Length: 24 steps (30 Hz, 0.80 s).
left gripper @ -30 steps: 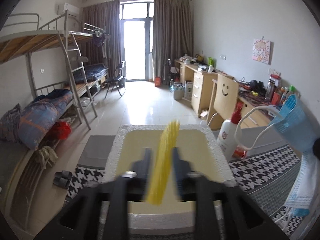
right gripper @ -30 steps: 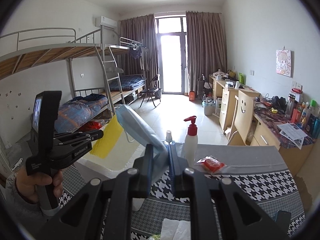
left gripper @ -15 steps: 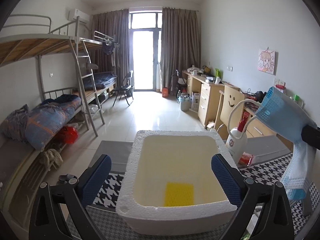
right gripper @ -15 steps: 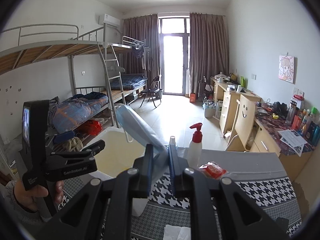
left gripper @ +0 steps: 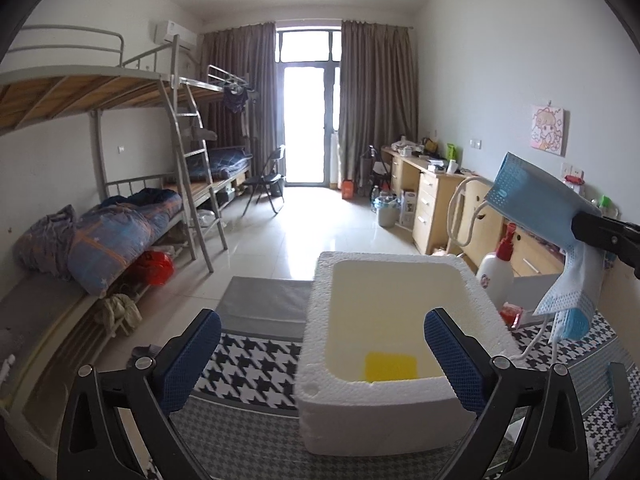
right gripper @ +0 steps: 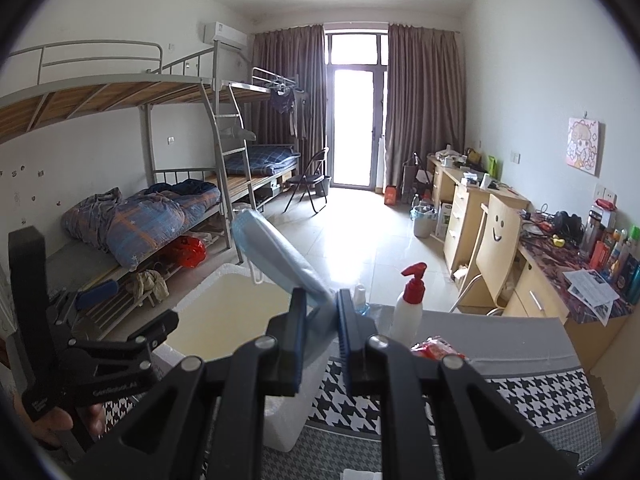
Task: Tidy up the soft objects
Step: 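Carry the blue mask with the right gripper over the foam box and release it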
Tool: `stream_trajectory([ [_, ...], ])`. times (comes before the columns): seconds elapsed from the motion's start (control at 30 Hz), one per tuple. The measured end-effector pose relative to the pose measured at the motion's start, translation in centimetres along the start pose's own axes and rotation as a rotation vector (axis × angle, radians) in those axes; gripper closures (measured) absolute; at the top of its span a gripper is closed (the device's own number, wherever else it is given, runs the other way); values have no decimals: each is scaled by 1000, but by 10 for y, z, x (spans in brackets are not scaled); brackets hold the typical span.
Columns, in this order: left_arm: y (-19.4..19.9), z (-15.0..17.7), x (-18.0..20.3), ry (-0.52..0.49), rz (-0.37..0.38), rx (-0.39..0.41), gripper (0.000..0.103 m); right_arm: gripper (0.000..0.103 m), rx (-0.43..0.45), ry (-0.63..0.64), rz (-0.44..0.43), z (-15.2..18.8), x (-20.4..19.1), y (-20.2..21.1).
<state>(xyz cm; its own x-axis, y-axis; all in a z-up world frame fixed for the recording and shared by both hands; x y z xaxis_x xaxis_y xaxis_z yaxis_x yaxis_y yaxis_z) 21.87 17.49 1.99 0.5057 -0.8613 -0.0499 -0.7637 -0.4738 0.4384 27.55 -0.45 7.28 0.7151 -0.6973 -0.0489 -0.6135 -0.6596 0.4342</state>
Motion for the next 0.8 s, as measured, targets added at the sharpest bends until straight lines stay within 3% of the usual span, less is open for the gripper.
stream_trajectory([
  [0.8,13,32,-28,20,14,-34,1,85,-117,21,-50,6,-24,-66],
])
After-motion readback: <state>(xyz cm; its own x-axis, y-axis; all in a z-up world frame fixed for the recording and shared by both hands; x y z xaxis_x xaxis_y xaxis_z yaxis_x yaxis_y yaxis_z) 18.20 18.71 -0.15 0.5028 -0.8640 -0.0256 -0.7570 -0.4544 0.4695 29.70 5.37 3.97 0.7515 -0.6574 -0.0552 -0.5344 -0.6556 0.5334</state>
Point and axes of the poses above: each gripper's, at about its wrist camera, not at the fingertips, and y roughly against the way its jaws point, x to its right, z to its underside, the point moved 6 cm from there along -y, roughly the way its jaws point, and after that the axes turned 8 degrees about -z, right-handed, at the moved point
